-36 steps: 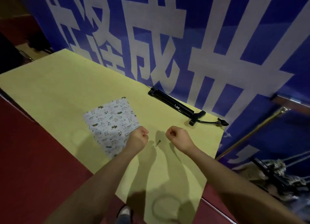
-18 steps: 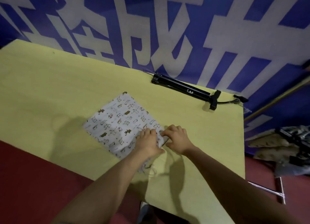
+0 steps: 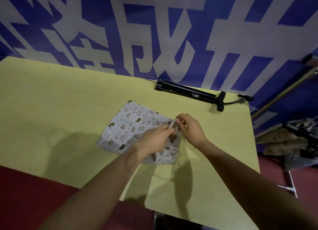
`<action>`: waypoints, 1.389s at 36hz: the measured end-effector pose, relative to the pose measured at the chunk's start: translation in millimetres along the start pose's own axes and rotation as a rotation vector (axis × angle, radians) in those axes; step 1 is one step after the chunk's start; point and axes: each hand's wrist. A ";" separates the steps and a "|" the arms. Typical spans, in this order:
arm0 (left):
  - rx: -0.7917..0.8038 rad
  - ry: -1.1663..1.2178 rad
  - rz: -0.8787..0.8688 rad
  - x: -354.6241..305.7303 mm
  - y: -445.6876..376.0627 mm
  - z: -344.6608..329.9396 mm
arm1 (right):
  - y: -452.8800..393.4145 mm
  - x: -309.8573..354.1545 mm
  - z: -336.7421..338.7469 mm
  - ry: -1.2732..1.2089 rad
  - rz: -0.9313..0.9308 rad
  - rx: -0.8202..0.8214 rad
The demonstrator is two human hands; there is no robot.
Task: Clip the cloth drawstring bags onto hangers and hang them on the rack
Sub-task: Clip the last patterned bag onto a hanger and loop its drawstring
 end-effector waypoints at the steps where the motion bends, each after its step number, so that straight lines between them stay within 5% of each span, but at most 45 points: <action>1: 0.003 -0.005 0.001 -0.4 -2.1 2.8 | -0.9 -1.1 3.4 -0.014 -0.001 -0.016; 7: -0.077 0.229 0.067 -5.0 -12.8 18.9 | 13.8 -29.8 14.4 -0.007 -0.236 -0.010; 13: 0.033 0.272 0.117 -12.0 -24.7 17.8 | 39.6 -54.5 10.4 0.255 -0.528 0.221; 23: 0.140 0.163 0.147 -10.6 -33.0 -1.6 | 33.4 -49.0 -5.6 0.236 -0.515 0.187; 31: 0.100 0.114 0.193 -3.4 -34.3 1.5 | 18.9 -26.2 8.3 -0.319 -0.341 0.008; 37: 0.031 0.140 0.171 -0.9 -34.0 10.9 | 3.2 6.7 5.2 -0.190 -0.312 0.084; 50: -0.130 0.092 0.205 0.9 -63.6 38.0 | -42.0 -4.6 27.3 -0.168 -0.305 -0.031</action>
Point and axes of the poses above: each hand's wrist, its own y-axis away from the middle knuckle, its own z-axis out of the back of the hand, x = y × z, and after that the axes turned 4 degrees about y, right-handed
